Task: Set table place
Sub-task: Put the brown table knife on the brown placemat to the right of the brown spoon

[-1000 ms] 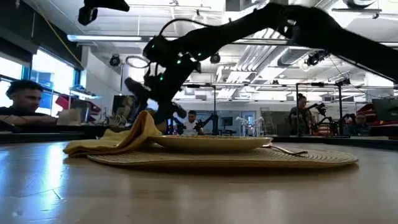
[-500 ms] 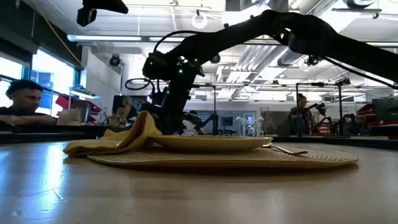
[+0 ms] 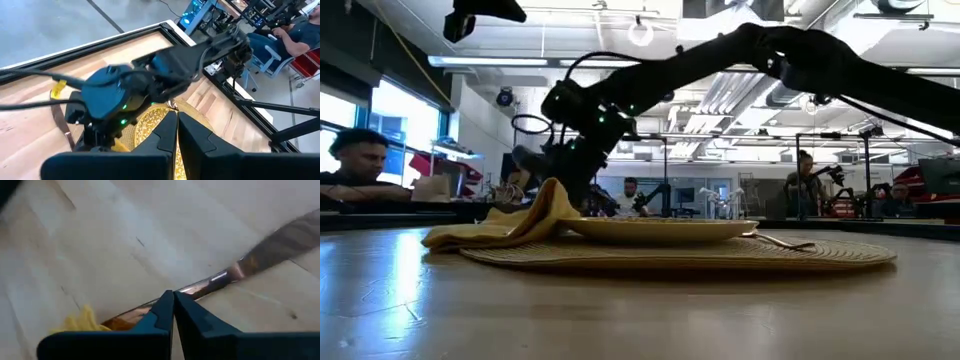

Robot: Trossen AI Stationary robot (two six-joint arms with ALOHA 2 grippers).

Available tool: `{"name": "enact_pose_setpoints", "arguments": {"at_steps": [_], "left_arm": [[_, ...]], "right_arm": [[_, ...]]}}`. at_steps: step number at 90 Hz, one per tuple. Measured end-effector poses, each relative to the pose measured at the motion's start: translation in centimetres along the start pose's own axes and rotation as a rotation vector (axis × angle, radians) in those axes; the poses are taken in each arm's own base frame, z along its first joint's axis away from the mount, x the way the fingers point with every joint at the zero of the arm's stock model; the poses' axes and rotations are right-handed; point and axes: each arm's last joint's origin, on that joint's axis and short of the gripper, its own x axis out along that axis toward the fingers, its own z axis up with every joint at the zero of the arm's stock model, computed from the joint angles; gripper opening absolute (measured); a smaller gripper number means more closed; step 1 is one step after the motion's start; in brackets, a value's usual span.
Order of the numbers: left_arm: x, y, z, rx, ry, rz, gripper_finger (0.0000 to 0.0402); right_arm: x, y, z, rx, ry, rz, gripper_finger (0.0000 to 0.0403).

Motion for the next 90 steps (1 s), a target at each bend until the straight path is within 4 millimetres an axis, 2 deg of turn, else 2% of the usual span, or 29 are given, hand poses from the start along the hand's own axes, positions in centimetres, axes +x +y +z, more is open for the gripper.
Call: {"name": "enact_pose_setpoints", "arguments": {"at_steps": [11,19,31,40,53,67,74,90], "left_arm": [[0.0,0.0,-0.1,0.001,0.005,0.004,0.0],[0.0,0.1,-0.1,0.002,0.012,0.009,0.0],[0.0,0.1,-0.1,0.003,0.013,0.009,0.0],[0.0,0.1,-0.1,0.003,0.012,0.01,0.0],[0.0,0.1,-0.1,-0.01,0.012,0.01,0.0],[0.0,0.1,-0.1,-0.021,0.01,0.011,0.0],[0.0,0.1,-0.1,-0.025,0.01,0.01,0.0],[0.0,0.1,-0.1,-0.033,0.014,0.006,0.0]], "right_arm": [[0.0,-0.5,-0.4,-0.003,0.027,-0.078,0.0],[-0.7,-1.0,-0.3,0.003,0.042,-0.129,0.0],[-1.5,-2.1,0.0,0.018,0.126,-0.117,0.0],[-1.7,-2.2,-0.1,-0.019,0.156,-0.123,0.0],[-2.5,-1.7,0.1,-0.058,0.156,-0.084,0.0],[-2.7,0.6,1.1,-0.089,0.02,0.075,0.0],[-2.1,1.1,1.0,-0.068,-0.019,0.092,0.0],[0.1,0.1,0.2,-0.045,-0.016,0.051,0.0]]}}
